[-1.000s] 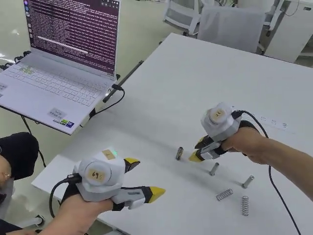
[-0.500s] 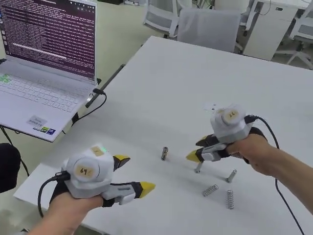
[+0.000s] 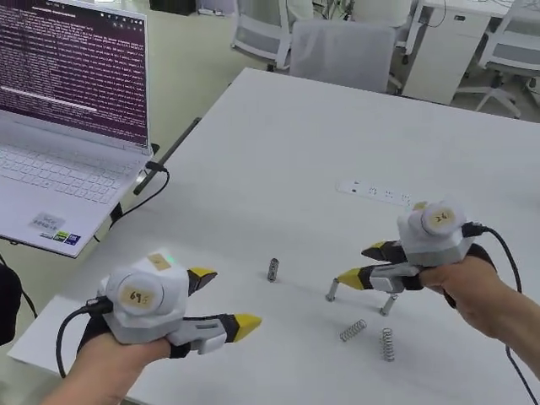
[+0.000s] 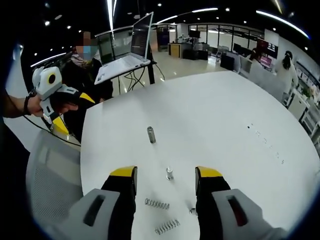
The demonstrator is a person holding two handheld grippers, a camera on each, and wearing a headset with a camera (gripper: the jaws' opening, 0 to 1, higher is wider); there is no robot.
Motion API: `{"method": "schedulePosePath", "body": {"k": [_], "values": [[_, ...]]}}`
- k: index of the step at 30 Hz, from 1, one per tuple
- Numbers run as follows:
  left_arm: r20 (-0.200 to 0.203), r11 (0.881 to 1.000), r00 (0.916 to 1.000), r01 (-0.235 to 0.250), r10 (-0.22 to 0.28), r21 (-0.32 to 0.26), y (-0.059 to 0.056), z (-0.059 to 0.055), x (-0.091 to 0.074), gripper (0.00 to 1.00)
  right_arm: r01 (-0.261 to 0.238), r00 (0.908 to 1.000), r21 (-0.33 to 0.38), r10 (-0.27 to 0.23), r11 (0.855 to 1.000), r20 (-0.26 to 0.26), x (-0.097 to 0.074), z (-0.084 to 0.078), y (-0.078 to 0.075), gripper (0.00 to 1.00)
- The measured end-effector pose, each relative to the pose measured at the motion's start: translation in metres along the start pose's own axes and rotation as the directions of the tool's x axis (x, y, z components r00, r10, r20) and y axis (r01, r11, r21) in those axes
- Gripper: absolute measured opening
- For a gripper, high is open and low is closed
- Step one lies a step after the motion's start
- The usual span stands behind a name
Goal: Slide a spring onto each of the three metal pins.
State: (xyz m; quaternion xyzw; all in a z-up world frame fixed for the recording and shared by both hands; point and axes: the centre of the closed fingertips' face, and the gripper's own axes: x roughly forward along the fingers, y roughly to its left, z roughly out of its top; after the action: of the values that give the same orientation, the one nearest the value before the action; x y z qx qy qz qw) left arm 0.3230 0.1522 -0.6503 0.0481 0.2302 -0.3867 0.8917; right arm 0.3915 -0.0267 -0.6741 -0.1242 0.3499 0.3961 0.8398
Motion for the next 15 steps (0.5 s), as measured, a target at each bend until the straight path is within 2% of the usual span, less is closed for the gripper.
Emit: {"method": "schedulePosePath", "body": {"k": [4, 6, 12, 15], "values": [[-0.004, 1.000, 0.9999, 0.011, -0.011, 0.006, -0.002, 0.003, 0.004, 0.56, 0.021, 0.9989, 0.039, -0.023, 0.999, 0.042, -0.013, -0.008, 0.000, 0.48], [-0.003, 1.000, 0.9999, 0.015, -0.015, 0.007, -0.002, 0.004, 0.006, 0.56, 0.029, 0.9978, 0.030, -0.031, 0.999, 0.059, -0.019, -0.011, 0.001, 0.48], [-0.008, 1.000, 0.9997, 0.023, -0.022, 0.010, -0.002, 0.003, 0.009, 0.56, 0.033, 0.9971, 0.040, -0.035, 0.999, 0.067, -0.033, -0.024, 0.003, 0.53], [-0.010, 1.000, 0.9997, 0.024, -0.024, 0.007, -0.001, 0.002, 0.010, 0.56, 0.050, 0.9956, 0.062, -0.054, 0.997, 0.077, -0.039, -0.031, 0.001, 0.54]]}}
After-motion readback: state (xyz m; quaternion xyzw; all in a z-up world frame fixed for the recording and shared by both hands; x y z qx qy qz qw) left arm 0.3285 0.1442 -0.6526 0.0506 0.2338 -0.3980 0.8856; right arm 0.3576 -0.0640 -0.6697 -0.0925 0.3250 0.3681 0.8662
